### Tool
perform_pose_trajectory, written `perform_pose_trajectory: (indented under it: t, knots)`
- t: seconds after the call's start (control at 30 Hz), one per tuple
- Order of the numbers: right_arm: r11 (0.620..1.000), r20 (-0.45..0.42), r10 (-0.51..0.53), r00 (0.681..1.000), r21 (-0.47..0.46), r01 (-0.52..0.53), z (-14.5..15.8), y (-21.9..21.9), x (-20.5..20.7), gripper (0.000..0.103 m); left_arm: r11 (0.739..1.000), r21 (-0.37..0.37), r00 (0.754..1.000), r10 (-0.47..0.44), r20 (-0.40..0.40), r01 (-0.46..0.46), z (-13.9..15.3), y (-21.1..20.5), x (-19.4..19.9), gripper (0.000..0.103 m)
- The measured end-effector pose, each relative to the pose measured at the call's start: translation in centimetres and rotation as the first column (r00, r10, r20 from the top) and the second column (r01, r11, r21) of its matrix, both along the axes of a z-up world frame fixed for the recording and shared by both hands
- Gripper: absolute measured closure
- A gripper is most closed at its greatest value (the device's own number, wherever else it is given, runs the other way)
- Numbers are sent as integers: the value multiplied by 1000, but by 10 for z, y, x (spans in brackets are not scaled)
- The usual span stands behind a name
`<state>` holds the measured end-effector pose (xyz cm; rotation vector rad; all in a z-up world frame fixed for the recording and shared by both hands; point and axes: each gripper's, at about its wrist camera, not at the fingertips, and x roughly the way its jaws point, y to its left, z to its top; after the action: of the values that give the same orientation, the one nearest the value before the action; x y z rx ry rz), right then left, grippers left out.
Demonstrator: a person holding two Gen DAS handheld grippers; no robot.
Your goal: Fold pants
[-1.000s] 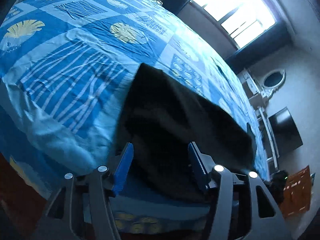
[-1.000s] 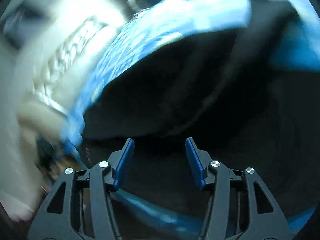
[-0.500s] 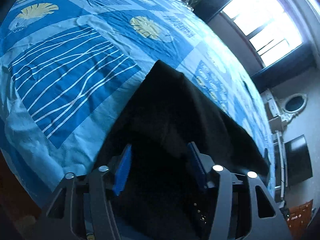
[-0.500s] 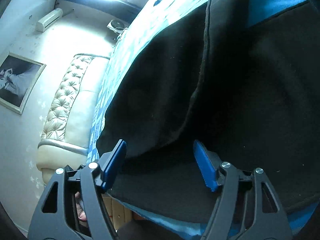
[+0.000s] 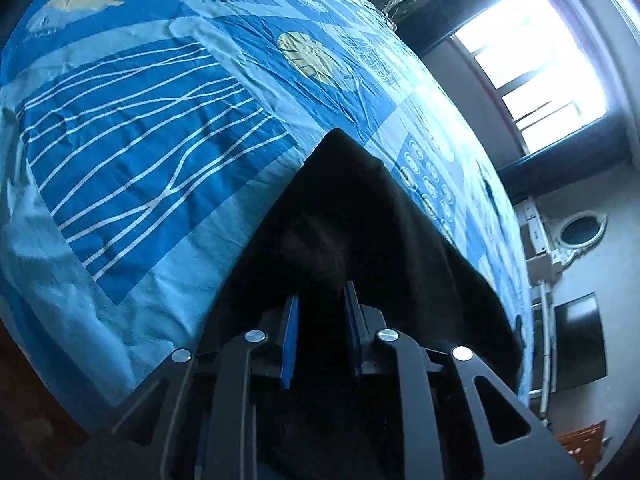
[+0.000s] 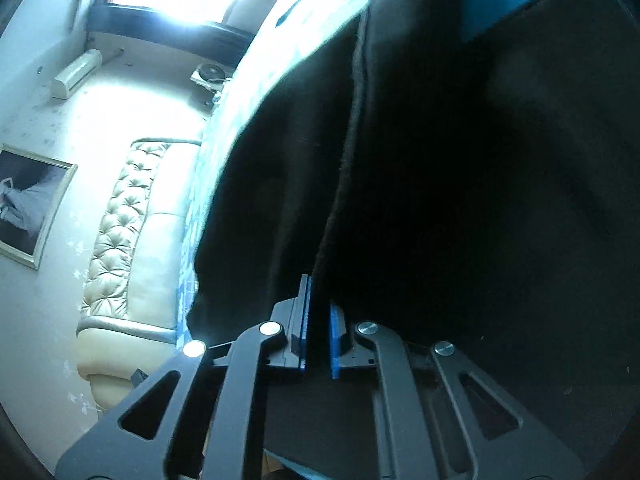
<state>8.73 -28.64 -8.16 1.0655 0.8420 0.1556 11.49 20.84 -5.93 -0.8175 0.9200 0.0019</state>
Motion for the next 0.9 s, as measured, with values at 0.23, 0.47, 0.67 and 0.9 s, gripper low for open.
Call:
perform_pose_trajectory:
  t: [0.23,0.47,0.67,0.9]
  knots:
    - [1000,69,11,998,1,-12,24,0,-23,96,996,-91,998,-7,60,12,17,6,-13,92]
    - [999,73,39,997,4,-39,36,-1,-55,96,995,-94,996,-34,85,42,37,11,-42,92]
    - [999,20,46,999,22,-47,19,3,-87,96,993,-107,999,-38,36,41,15,18,-63,91]
    - [998,-48,42,998,37,-40,-3,2,-108,96,990,-137,1000,-16,14,18,-10,25,-69,91]
